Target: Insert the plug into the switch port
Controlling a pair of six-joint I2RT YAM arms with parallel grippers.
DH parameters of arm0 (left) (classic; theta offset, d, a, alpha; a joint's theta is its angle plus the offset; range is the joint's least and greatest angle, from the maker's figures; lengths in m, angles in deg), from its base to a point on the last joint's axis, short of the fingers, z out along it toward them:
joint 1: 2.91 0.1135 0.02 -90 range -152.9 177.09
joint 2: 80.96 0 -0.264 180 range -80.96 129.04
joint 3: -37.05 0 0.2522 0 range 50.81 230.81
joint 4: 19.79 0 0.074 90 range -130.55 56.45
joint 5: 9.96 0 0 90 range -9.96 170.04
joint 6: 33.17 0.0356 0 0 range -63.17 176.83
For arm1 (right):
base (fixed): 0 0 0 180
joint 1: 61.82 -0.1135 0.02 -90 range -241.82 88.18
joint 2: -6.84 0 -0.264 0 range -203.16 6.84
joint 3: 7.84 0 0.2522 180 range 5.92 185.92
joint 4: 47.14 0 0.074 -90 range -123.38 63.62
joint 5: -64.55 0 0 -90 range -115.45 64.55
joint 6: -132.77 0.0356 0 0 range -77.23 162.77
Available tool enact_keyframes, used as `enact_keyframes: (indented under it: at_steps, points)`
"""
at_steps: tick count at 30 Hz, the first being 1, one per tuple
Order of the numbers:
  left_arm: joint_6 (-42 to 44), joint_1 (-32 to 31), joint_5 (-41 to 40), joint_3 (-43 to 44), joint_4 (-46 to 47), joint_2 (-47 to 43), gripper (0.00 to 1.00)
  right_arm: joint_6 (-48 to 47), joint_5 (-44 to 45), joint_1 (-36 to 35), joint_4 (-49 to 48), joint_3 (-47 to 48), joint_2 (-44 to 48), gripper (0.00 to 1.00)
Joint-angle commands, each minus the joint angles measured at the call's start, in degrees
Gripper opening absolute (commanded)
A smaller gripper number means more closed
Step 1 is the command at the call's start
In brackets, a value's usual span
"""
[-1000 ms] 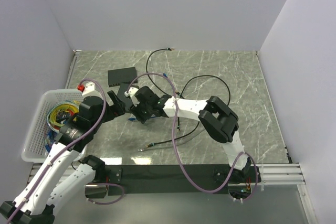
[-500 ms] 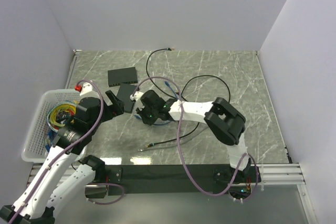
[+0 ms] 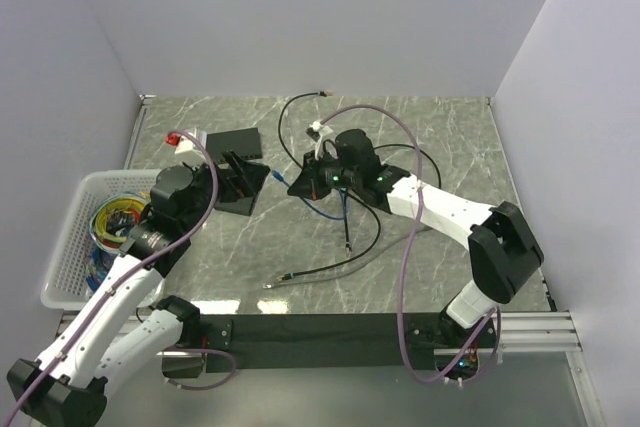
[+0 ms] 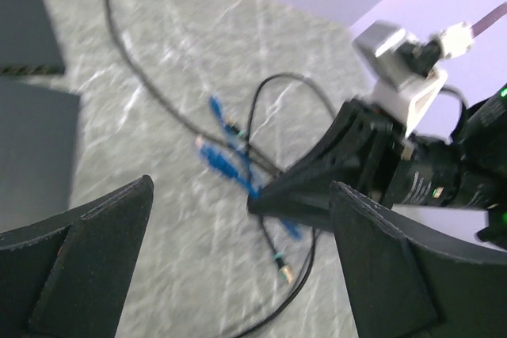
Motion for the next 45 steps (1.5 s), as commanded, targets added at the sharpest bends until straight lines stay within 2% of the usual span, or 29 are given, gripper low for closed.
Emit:
enact_keyframes:
  at_steps: [1, 2, 6, 8, 11, 15, 21, 29, 32, 35, 36, 38, 40, 41, 42, 44, 45]
  points:
    - [-1.1, 0.3, 3.8, -2.0, 15.2, 0.1, 0.99, 7.2, -11.7, 0.6, -8.1, -2.3, 3.1, 0.00]
    - [-1.3, 0.3, 4.0, -2.6, 17.9, 0.0, 0.99, 9.9, -16.8, 1.0, -11.8, -2.8, 3.4, 0.00]
    - [-1.9, 0.3, 6.6, -3.9, 21.0, 0.6, 0.98, 18.3, -25.8, 2.3, -22.9, -5.3, 1.8, 0.00]
    - [-2.5, 0.3, 7.9, -4.4, 21.7, 0.9, 0.96, 20.5, -26.9, 2.3, -26.3, -5.7, 1.0, 0.00]
    - [-2.7, 0.3, 5.1, -5.2, 20.5, 0.3, 0.90, 21.5, -27.6, 2.5, -28.2, -6.3, 0.2, 0.00]
    - [-2.8, 0.4, 2.7, -8.5, 21.1, -2.5, 0.78, 23.2, -29.0, 2.8, -31.0, -7.0, 0.2, 0.00]
    - [-4.9, 0.4, 2.0, -9.4, 21.0, -3.6, 0.67, 27.8, -30.5, 3.0, -37.6, -8.4, 0.2, 0.00]
    - [-7.3, 0.4, 4.5, -9.8, 22.0, -4.5, 0.56, 33.1, -30.6, 3.4, -44.6, -8.8, -1.1, 0.00]
    - [-8.4, 0.4, 5.3, -9.9, 22.3, -4.3, 0.49, 34.9, -30.3, 3.5, -47.1, -8.8, -1.8, 0.00]
    - [-9.2, 0.4, 5.6, -9.3, 21.6, -3.6, 0.37, 36.2, -30.1, 3.5, -48.6, -8.6, -3.2, 0.00]
    - [-9.3, 0.4, 5.8, -9.1, 21.5, -3.4, 0.27, 36.6, -30.2, 3.5, -49.0, -8.5, -3.4, 0.00]
    - [-9.6, 0.4, 6.3, -8.6, 21.2, -3.0, 0.14, 37.3, -30.0, 3.5, -50.0, -8.3, -4.1, 0.00]
    - [-9.8, 0.4, 6.4, -8.2, 20.6, -2.5, 0.08, 37.8, -30.0, 3.5, -50.1, -8.0, -4.6, 0.00]
    - [-9.9, 0.4, 6.3, -7.9, 20.2, -2.3, 0.01, 37.6, -30.0, 3.5, -49.9, -7.7, -4.8, 0.00]
    - [-10.1, 0.4, 6.3, -7.6, 19.9, -2.3, 0.01, 36.5, -29.8, 3.5, -49.5, -7.4, -4.7, 0.00]
    - [-10.7, 0.4, 5.3, -6.7, 18.1, -2.0, 0.01, 33.0, -28.5, 3.5, -42.7, -6.3, -3.4, 0.03]
    - [-11.0, 0.4, 4.9, -6.1, 17.1, -1.9, 0.00, 26.8, -27.2, 3.4, -38.5, -5.7, -2.6, 0.12]
